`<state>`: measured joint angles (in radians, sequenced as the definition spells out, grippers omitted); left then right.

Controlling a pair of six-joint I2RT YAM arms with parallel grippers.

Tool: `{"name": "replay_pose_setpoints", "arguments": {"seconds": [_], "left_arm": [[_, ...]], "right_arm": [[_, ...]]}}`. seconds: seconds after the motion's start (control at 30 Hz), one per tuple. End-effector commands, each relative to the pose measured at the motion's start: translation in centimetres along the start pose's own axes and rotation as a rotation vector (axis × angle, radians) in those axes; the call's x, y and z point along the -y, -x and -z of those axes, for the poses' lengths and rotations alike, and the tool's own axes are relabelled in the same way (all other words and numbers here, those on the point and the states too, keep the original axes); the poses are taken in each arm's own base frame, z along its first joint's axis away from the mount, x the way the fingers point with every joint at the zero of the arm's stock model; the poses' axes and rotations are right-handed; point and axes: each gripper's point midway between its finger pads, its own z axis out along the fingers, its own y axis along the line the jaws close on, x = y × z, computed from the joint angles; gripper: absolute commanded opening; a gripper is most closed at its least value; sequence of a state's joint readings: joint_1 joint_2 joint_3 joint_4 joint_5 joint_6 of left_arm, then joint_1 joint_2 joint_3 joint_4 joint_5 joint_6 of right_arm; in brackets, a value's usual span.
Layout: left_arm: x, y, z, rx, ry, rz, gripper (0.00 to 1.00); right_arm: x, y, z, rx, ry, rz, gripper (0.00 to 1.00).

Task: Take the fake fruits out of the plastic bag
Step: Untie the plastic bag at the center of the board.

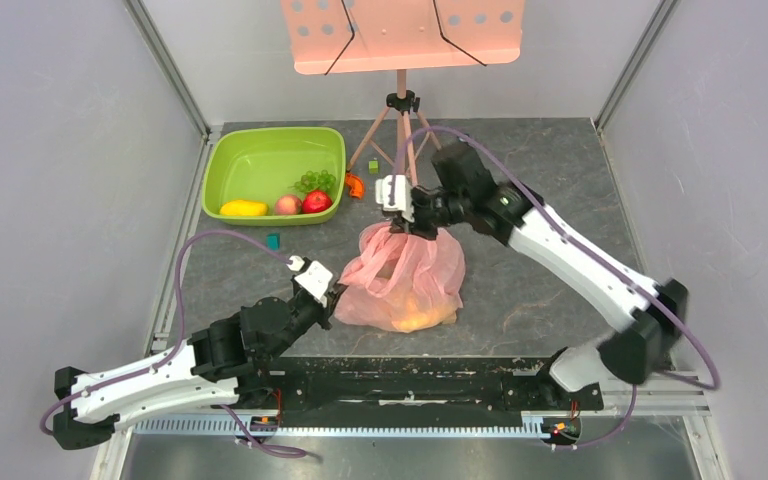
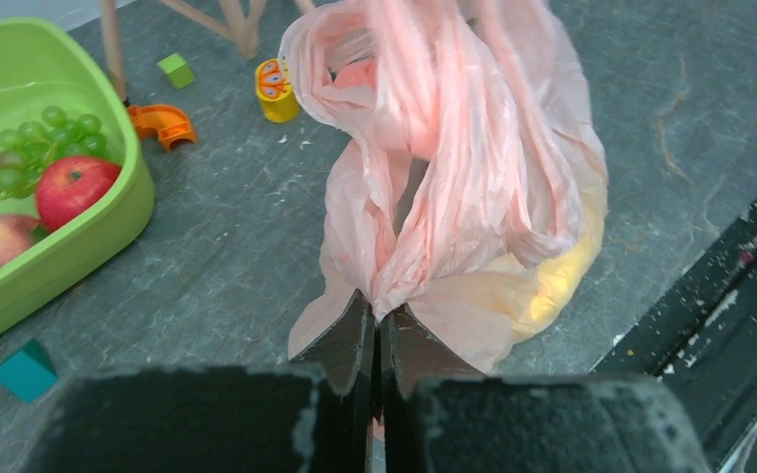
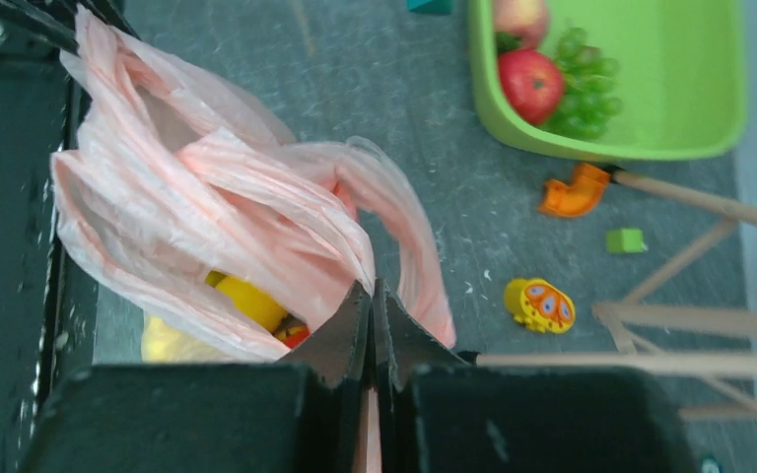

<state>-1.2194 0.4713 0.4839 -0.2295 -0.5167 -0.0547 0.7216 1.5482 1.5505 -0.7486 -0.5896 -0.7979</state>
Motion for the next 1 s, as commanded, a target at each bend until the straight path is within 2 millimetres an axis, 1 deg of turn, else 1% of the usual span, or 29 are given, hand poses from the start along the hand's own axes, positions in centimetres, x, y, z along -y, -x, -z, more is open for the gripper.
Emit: {"name": "replay_pose_setpoints", "arguments": {"seconds": [0.0, 0.03, 0.07, 0.17, 0.3, 0.33, 0.43, 0.47, 0.5, 0.53, 0.6, 0.67, 0.8, 0.87, 0.93, 0.97], "left_arm": [[-1.8, 1.6, 0.2, 0.057, 0.118, 0.101, 0.02], [-2.0, 1.7, 0.3, 0.057, 0.128, 0.109, 0.02], [-2.2, 1.7, 0.3, 0.057, 0.14, 0.116, 0.02], [-2.4, 1.7, 0.4, 0.058, 0.156, 0.13, 0.02], [-2.4, 1.7, 0.4, 0.054, 0.155, 0.134, 0.02], [-2.4, 1.6, 0.3, 0.051, 0.155, 0.132, 0.04], [-2.1, 2.2, 0.5, 0.057, 0.131, 0.133, 0.31], [-1.8, 2.7, 0.6, 0.063, 0.113, 0.136, 0.38], [-1.7, 3.3, 0.7, 0.069, 0.101, 0.137, 0.49], [-1.4, 3.8, 0.8, 0.072, 0.084, 0.136, 0.58], [-1.0, 4.9, 1.2, 0.078, 0.048, 0.13, 0.73], [-0.3, 6.0, 1.4, 0.08, 0.005, 0.128, 0.82], [0.9, 8.4, 1.3, 0.102, -0.057, 0.141, 0.88], [1.0, 9.2, 0.7, 0.101, -0.041, 0.142, 0.9], [0.6, 9.8, -0.1, 0.08, 0.008, 0.13, 0.93], [0.5, 9.7, -0.6, 0.056, 0.034, 0.114, 0.94]], "right_arm": [[4.0, 5.7, 5.5, 0.302, -0.415, -0.11, 0.0], [4.3, 5.7, 6.3, 0.354, -0.481, -0.149, 0.0], [4.5, 6.0, 7.5, 0.405, -0.541, -0.199, 0.0], [4.4, 6.2, 9.4, 0.523, -0.637, -0.325, 0.0], [4.1, 4.8, 10.4, 0.624, -0.708, -0.544, 0.0], [3.8, 4.5, 10.4, 0.655, -0.712, -0.598, 0.0], [2.4, 4.0, 10.5, 0.744, -0.685, -0.647, 0.0], [2.0, 3.8, 10.4, 0.751, -0.679, -0.647, 0.0], [1.6, 3.7, 10.4, 0.754, -0.672, -0.647, 0.0], [1.3, 3.6, 10.4, 0.754, -0.665, -0.642, 0.0], [0.7, 3.2, 10.3, 0.751, -0.658, -0.63, 0.0], [0.2, 2.8, 10.2, 0.745, -0.65, -0.62, 0.0], [-1.2, 2.4, 9.6, 0.736, -0.598, -0.6, 0.0], [-1.9, 2.2, 9.3, 0.739, -0.573, -0.591, 0.0], [-2.5, 2.1, 9.4, 0.748, -0.564, -0.587, 0.0], [-2.7, 2.0, 9.4, 0.751, -0.56, -0.583, 0.0]]}}
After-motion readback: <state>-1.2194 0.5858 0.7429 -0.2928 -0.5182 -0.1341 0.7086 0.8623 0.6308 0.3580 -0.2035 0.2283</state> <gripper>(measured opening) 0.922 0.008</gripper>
